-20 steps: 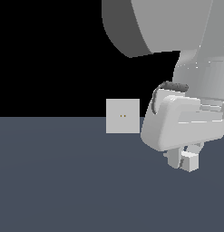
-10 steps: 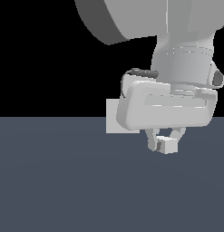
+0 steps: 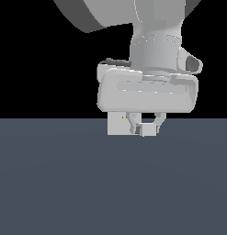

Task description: Plug the charger into the wall socket.

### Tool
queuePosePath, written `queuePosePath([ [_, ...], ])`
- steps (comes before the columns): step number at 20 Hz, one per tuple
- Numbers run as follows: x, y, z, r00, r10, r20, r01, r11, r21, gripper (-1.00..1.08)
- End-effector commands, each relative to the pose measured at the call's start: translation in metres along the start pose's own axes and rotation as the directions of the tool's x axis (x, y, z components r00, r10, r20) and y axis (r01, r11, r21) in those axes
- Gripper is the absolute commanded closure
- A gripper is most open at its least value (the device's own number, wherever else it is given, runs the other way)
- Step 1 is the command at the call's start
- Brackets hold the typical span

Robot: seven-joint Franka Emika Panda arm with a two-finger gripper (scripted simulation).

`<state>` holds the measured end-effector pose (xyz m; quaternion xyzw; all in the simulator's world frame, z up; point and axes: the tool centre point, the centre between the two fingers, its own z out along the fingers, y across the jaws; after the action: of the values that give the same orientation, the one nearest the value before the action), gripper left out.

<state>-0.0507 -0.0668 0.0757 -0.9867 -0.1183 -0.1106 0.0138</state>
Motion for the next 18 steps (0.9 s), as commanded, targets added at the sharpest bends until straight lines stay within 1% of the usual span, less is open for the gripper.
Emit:
queuePosePath([
  [1,0.008,-0.005,-0.005,0.999,0.032,0.000,-0.032,0.999,-0.007,1.08],
  [10,0.027,-0.016,-0.016,0.995,0.101,0.001,-0.101,0.995,-0.024,1.08],
  [18,0.031,-0.019,-0.018,0.993,0.117,0.002,-0.117,0.993,-0.028,1.08],
])
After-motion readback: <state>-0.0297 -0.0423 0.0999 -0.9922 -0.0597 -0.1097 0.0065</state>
